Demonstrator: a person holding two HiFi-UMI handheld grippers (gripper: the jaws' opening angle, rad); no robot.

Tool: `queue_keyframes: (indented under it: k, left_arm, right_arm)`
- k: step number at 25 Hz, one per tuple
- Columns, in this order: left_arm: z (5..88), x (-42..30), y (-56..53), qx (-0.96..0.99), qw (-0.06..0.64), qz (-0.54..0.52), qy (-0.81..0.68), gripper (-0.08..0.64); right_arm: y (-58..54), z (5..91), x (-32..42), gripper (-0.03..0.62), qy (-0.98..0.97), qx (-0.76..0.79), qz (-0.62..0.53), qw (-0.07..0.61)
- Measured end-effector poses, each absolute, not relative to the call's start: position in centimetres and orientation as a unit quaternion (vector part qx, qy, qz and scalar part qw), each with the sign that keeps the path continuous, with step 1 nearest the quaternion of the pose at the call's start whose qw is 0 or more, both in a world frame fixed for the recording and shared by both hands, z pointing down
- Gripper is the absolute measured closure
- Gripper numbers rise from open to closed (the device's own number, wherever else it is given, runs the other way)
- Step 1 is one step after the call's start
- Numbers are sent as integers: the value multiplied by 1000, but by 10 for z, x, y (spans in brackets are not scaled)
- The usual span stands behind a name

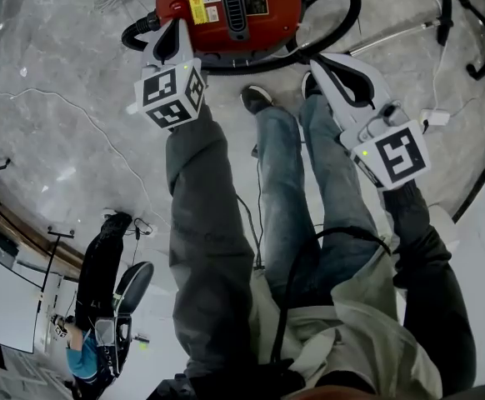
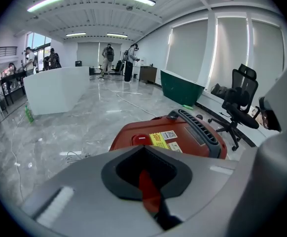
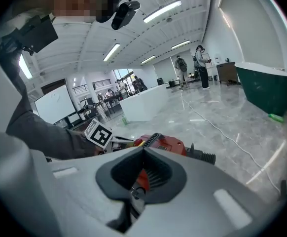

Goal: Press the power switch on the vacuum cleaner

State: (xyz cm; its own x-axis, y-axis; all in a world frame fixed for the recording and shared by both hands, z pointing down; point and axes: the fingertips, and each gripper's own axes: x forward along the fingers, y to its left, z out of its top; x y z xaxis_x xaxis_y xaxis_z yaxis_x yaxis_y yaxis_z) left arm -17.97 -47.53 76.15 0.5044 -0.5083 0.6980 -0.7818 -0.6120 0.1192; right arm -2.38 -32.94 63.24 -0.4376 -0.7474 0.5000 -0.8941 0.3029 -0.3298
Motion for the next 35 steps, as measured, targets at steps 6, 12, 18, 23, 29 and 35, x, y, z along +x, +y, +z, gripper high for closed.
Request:
queue_keyframes:
  k: [6, 12, 18, 23, 29, 35]
  left_arm:
    - [751, -170, -486, 856, 165, 327, -365, 557]
    - [754, -159, -497, 860, 153, 345, -342, 557]
    - [755, -159, -498, 860, 161, 333, -351, 557]
    - [761, -157, -499, 856, 143, 375, -326, 557]
    - [764, -151, -500, 855, 139, 405, -292, 569]
    - [760, -158, -503, 864, 186, 326, -335, 567]
  right_arm:
    - [-319, 639, -23, 591, -794, 505, 307, 144]
    - [-305, 649, -15, 591, -790, 506, 313, 147]
    - [-303, 656, -16, 591, -782, 502, 334, 155]
    - [-308, 656, -26, 591, -792, 493, 329, 148]
    - [-306, 659, -39, 591, -790, 482, 348, 153]
    - [-309, 657, -39, 591, -796, 483, 334, 145]
